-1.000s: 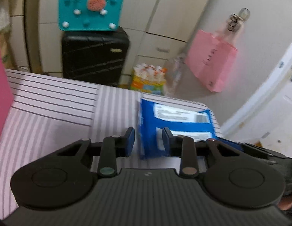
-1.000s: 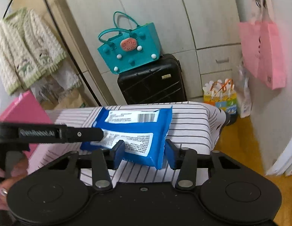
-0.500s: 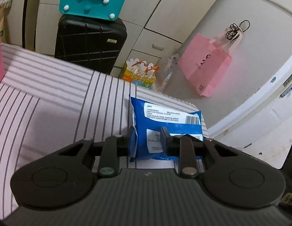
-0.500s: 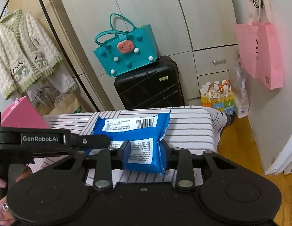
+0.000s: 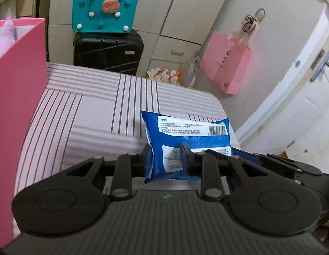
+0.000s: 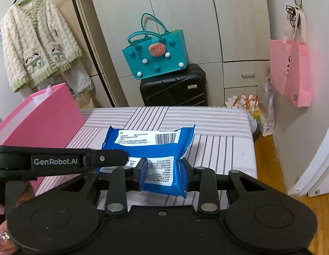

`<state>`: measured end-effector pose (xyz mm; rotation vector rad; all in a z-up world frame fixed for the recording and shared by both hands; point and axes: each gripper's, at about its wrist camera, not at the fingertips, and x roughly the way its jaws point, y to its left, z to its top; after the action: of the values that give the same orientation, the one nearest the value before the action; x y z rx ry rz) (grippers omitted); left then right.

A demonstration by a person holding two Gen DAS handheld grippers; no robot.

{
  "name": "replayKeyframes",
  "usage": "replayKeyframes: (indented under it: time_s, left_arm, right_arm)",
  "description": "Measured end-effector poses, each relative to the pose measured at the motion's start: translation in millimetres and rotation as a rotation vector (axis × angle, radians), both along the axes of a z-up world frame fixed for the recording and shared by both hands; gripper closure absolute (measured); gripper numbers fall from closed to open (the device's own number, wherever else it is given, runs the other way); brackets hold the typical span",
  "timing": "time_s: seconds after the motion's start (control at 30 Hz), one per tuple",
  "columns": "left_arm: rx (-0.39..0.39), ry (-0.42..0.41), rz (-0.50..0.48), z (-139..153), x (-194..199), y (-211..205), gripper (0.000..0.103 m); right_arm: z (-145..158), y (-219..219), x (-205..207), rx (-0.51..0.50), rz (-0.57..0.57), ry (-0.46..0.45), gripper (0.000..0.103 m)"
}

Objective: Organize soft objects
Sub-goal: 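Close the left gripper on the edge of the blue wipes packet, then lift the wipes packet with the left gripper and carry it over the box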

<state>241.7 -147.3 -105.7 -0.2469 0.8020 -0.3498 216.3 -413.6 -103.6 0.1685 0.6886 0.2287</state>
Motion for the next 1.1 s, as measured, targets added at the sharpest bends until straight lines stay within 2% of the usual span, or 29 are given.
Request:
replayKeyframes:
  time_s: [0.2, 0.3, 0.5, 0.6, 0.7, 0.93, 1.1]
  left_arm:
    - [0.017, -0.005, -0.058, 5, -31, 14, 0.076]
    - [0.023, 0.009, -0.068, 8, -43, 23, 0.072]
    - [0.048, -0.049, -0.109, 17, -74, 43, 0.071]
    - [0.03, -0.07, -0.141, 23, -87, 54, 0.071]
    - [-0.002, -0.066, -0.191, 32, -98, 62, 0.071]
    - [0.006, -0.058, -0.219, 40, -125, 79, 0.07]
    - [-0.01, -0.011, -0.218, 41, -136, 90, 0.066]
  right_arm:
    - [4, 14, -35, 0.0, -0.008, 0.012, 0.063]
    - [7, 22, -48, 0.002, -0.002, 0.031, 0.063]
    - [10, 48, -78, -0.012, 0.008, 0.039, 0.06]
    - [12, 55, -90, 0.005, 0.02, 0.042, 0.059]
    - [16, 66, -106, -0.048, 0.022, 0.037, 0.058]
    - [24, 84, -134, -0.072, 0.085, 0.035, 0.056]
    - [35, 96, -146, -0.099, 0.142, 0.038, 0.056]
